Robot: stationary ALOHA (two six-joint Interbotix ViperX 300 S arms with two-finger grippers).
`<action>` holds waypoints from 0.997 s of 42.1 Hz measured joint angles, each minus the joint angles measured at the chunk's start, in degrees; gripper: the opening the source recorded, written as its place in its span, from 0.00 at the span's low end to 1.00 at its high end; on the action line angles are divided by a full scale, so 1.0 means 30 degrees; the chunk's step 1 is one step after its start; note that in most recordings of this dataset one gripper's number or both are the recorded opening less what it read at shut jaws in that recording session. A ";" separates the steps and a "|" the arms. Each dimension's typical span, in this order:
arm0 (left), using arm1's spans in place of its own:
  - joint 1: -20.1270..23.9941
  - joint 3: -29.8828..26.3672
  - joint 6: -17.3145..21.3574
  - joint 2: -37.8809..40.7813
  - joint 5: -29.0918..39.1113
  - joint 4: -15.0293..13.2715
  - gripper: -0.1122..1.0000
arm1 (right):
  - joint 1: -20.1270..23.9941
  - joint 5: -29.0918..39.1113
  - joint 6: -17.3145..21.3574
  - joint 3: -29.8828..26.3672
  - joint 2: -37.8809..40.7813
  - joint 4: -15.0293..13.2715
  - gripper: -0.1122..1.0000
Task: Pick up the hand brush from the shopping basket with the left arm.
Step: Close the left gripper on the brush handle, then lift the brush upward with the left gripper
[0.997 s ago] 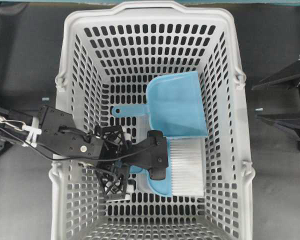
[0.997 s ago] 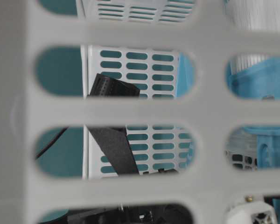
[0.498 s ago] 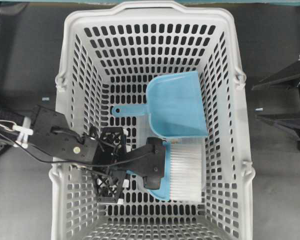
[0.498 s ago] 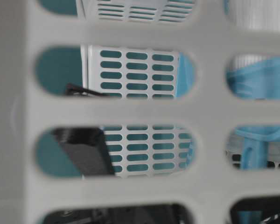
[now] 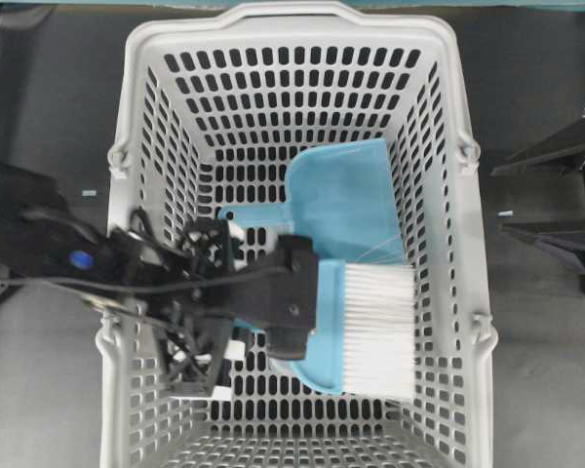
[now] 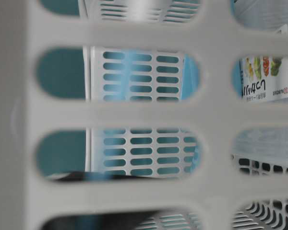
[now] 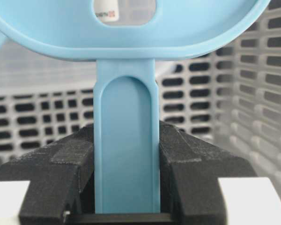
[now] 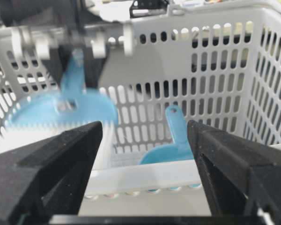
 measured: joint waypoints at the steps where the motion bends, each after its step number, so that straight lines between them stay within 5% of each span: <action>1: 0.0000 -0.0527 0.0000 -0.0234 0.0381 -0.0029 0.32 | 0.0000 0.0000 0.0059 0.0000 0.0000 0.0000 0.73; 13: 0.0000 -0.3750 0.0264 -0.1963 0.1025 -0.0029 0.32 | -0.0029 -0.0088 0.0791 0.0117 0.0000 0.0029 0.73; 42: 0.0000 -0.3809 0.0293 -0.1787 0.1055 0.0000 0.32 | 0.0000 -0.0176 0.0791 0.0146 0.0000 0.0029 0.73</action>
